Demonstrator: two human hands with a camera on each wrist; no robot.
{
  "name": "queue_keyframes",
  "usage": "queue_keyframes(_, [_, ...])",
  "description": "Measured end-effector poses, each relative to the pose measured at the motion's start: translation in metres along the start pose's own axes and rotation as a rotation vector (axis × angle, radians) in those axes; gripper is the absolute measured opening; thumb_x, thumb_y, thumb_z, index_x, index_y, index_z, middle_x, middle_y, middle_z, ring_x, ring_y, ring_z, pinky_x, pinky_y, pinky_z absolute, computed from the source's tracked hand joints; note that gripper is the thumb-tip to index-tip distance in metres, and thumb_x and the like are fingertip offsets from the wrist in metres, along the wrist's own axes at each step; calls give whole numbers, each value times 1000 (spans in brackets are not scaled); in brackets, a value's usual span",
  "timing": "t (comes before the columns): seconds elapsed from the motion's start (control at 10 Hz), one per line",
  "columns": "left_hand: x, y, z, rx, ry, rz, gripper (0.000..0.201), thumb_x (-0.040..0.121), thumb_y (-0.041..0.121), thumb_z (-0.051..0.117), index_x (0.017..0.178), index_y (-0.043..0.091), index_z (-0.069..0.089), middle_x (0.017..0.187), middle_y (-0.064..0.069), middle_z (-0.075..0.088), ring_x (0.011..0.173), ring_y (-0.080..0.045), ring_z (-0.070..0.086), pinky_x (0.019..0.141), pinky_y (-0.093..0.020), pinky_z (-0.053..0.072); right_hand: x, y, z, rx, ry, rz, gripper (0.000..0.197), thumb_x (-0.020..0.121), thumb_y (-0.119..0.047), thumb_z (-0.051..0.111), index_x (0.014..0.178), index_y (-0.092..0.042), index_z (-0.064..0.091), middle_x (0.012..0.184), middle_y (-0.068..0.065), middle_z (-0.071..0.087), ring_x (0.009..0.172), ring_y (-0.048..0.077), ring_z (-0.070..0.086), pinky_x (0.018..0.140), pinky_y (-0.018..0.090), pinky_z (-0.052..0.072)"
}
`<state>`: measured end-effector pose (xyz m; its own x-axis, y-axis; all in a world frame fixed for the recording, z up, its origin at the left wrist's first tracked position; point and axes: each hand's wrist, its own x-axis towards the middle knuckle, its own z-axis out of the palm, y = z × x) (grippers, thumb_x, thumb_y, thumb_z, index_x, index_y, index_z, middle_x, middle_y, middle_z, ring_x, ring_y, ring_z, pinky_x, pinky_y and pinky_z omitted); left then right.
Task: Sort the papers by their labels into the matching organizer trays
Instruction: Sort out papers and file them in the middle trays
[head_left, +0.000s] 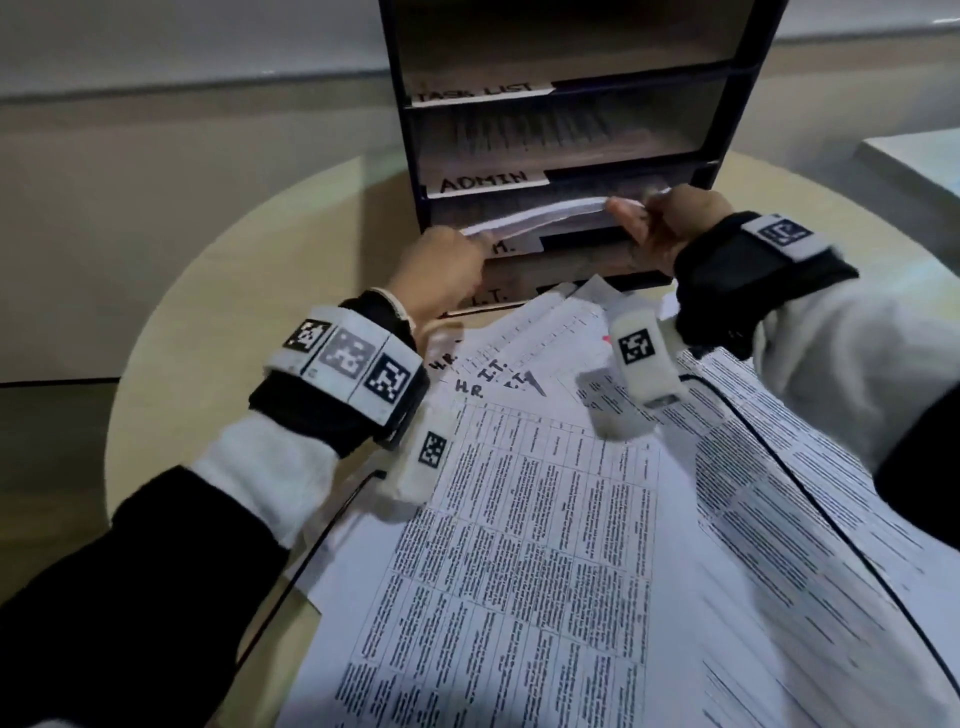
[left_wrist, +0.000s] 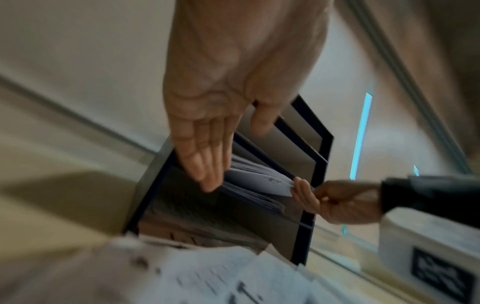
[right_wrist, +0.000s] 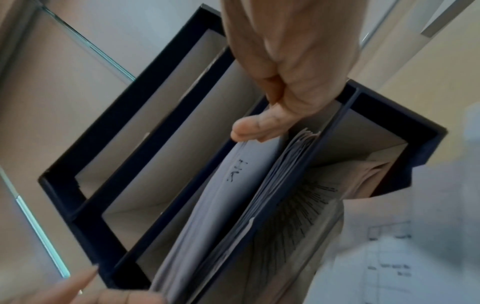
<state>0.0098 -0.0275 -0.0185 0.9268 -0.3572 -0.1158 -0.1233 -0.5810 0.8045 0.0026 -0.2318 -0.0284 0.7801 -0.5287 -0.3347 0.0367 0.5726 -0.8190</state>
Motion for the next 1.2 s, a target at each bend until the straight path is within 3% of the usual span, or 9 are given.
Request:
queue_keyframes(0.1, [8, 3, 3, 535, -11, 69, 45, 98, 34, 34, 75, 1, 54, 99, -23, 56, 101, -34, 50, 80, -35, 40, 4, 3, 9, -28, 14, -8, 12, 97, 1, 34, 99, 0, 46, 119, 18, 49, 87, 19, 65, 50, 18, 51])
queue_keyframes(0.2, [11, 6, 13, 789, 3, 39, 58, 98, 46, 25, 112, -2, 56, 137, -24, 30, 127, -36, 34, 100, -40, 34, 20, 8, 9, -275, -70, 103, 72, 80, -37, 68, 133, 0, 37, 141, 5, 42, 115, 19, 55, 74, 26, 54])
queue_keyframes(0.3, [12, 9, 28, 885, -8, -7, 70, 97, 52, 24, 139, -3, 33, 152, -28, 7, 139, -40, 19, 108, -44, 27, 25, 11, 6, -1043, 142, -238, 59, 96, -49, 28, 128, -6, 52, 127, 18, 56, 114, 32, 54, 92, 36, 42])
queue_keyframes(0.5, [26, 7, 39, 980, 77, 41, 72, 96, 52, 26, 141, -4, 30, 152, -29, 12, 141, -41, 11, 113, -43, 17, 31, 18, 7, -1090, 201, -278, 57, 97, -48, 21, 131, -13, 51, 124, 18, 57, 112, 33, 55, 84, 36, 40])
queue_keyframes(0.6, [35, 7, 35, 957, 8, 87, 66, 98, 50, 23, 127, -3, 49, 139, -29, 37, 132, -40, 30, 105, -42, 30, 27, 18, 11, -664, 56, -119, 44, 101, -32, 28, 137, -11, 41, 127, 16, 52, 99, 27, 60, 75, 29, 48])
queue_keyframes(0.7, [40, 6, 31, 882, 54, 197, 61, 99, 46, 25, 101, -4, 59, 117, -28, 56, 115, -40, 47, 89, -40, 39, 28, 12, 11, -419, 17, -66, 10, 93, 1, 48, 91, 5, 58, 85, 20, 61, 45, 16, 62, 41, 19, 50])
queue_keyframes(0.8, [46, 3, 30, 869, 40, 197, 61, 98, 49, 24, 102, -2, 56, 117, -27, 56, 112, -39, 50, 88, -39, 39, 26, 7, 9, -648, -12, -35, 21, 84, 0, 64, 65, 0, 55, 38, 7, 58, 31, 10, 55, 46, 20, 55])
queue_keyframes(0.9, [54, -3, 28, 753, -12, 107, 63, 97, 51, 22, 129, 0, 41, 131, -25, 48, 120, -38, 46, 96, -40, 38, 27, 4, 5, -766, -24, -17, 18, 77, -8, 73, 67, -2, 59, 37, 3, 59, 33, 7, 55, 52, 17, 54])
queue_keyframes(1.2, [56, -6, 27, 602, -113, -13, 70, 97, 54, 22, 141, -1, 23, 142, -23, 37, 130, -36, 39, 105, -39, 33, 32, 7, 12, -777, 17, -29, 27, 88, -10, 62, 62, -5, 56, 29, 3, 52, 25, 8, 51, 32, 17, 45])
